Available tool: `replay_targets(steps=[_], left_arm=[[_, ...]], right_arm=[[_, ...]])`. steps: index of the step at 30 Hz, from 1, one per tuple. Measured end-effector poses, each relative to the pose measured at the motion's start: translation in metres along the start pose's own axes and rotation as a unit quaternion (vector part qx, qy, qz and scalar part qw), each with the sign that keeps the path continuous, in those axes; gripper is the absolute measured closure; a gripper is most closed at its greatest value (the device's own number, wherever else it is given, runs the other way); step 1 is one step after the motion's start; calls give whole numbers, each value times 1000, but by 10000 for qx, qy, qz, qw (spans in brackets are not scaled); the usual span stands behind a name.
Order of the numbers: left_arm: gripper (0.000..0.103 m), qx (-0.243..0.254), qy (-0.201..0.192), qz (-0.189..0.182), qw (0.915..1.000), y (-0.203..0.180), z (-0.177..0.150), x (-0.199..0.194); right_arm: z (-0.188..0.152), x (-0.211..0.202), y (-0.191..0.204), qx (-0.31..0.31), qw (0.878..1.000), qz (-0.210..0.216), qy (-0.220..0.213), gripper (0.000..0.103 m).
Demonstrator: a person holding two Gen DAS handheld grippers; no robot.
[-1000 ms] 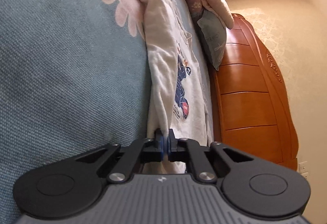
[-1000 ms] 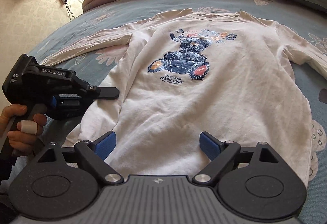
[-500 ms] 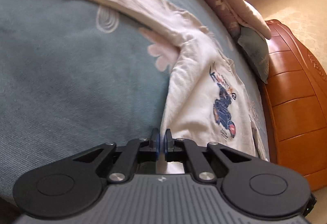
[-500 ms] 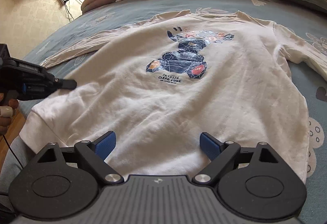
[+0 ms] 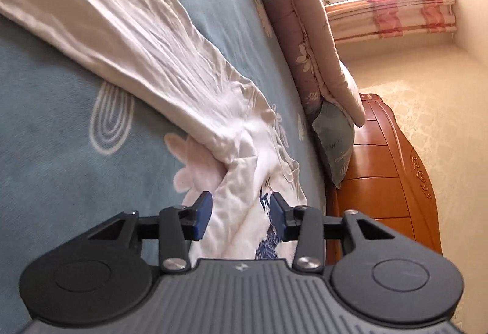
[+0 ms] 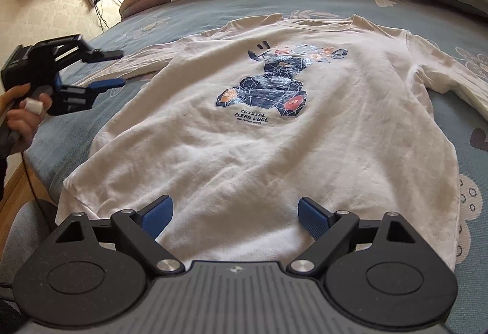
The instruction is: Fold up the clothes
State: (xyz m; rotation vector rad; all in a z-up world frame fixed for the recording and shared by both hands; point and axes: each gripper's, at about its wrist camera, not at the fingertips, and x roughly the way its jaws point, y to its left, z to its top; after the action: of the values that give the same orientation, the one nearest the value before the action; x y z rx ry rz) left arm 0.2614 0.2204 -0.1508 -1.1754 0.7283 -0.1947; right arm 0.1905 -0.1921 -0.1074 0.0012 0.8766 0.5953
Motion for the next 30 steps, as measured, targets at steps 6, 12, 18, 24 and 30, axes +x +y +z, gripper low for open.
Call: replay_targets(steps=[6, 12, 18, 24, 30], left_arm=[[64, -137, -126, 297, 9994, 2, 14, 49], [63, -83, -143, 427, 9990, -10, 10, 69], [63, 863, -106, 1006, 9911, -39, -3, 87], [56, 680, -158, 835, 9941, -39, -5, 85], [75, -299, -407, 403, 9979, -9, 20, 76]], right_arm=[[0, 0, -1, 35, 10000, 11, -10, 10], [1, 4, 4, -133, 9999, -2, -11, 5], [0, 6, 8, -253, 9996, -89, -49, 5], [-2, 5, 11, -348, 9993, -146, -57, 4], [-4, 3, 10, -384, 9991, -144, -45, 4]])
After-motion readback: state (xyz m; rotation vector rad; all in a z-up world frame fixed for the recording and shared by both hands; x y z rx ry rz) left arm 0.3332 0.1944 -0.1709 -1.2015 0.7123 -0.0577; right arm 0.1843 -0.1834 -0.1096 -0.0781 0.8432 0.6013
